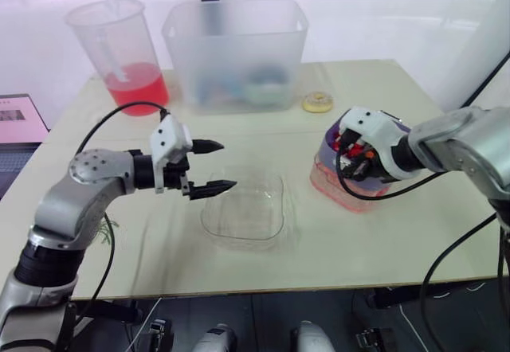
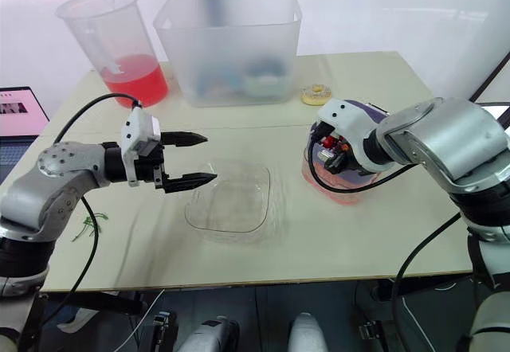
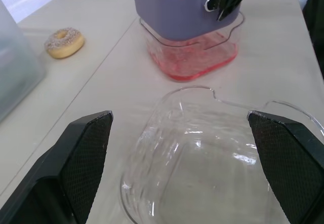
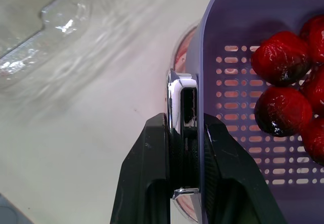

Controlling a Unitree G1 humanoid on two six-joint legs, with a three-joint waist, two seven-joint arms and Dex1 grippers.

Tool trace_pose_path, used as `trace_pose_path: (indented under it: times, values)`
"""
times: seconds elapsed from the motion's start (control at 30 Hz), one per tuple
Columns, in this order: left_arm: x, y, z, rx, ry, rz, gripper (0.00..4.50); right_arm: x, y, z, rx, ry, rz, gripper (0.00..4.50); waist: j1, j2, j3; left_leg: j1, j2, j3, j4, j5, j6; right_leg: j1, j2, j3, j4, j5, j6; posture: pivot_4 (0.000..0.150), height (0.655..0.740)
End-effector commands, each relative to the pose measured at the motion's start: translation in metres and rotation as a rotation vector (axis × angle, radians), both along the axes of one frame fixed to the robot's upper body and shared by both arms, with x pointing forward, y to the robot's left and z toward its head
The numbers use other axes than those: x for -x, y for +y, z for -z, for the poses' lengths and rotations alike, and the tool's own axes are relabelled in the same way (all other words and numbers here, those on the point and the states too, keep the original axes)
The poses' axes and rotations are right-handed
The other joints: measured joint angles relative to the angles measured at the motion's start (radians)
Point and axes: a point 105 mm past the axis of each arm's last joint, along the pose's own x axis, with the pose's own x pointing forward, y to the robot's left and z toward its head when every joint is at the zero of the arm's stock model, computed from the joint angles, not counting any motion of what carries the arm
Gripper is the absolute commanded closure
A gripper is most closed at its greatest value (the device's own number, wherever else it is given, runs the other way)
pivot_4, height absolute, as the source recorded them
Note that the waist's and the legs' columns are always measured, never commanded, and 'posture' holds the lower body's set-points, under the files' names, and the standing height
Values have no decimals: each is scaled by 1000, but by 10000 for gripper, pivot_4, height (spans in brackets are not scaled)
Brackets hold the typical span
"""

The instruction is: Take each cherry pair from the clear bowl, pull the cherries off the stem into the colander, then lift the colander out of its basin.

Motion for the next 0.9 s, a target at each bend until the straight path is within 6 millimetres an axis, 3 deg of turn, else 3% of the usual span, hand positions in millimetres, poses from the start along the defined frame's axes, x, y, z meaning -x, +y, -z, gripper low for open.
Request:
trace_pose_path:
  times: [0.03,0.53,0.9]
  values:
    - [0,-2,-12,-2,-53,21,0,4,-1,-25,-36,-99,-5,42610,1,0,0,0,0,0,0,0,0,0,0,0,0,0,0,1500,7400]
    - [-10,-3,-20,-23,-69,55,0,14,-10,-43,-128,-167,6,42610,1,0,0,0,0,0,0,0,0,0,0,0,0,0,0,1500,7400]
    - [-10,-3,-21,-44,-57,84,0,19,-16,-42,-165,-168,21,42610,0,0,0,0,0,0,1,0,0,0,0,0,1,0,0,1500,7400]
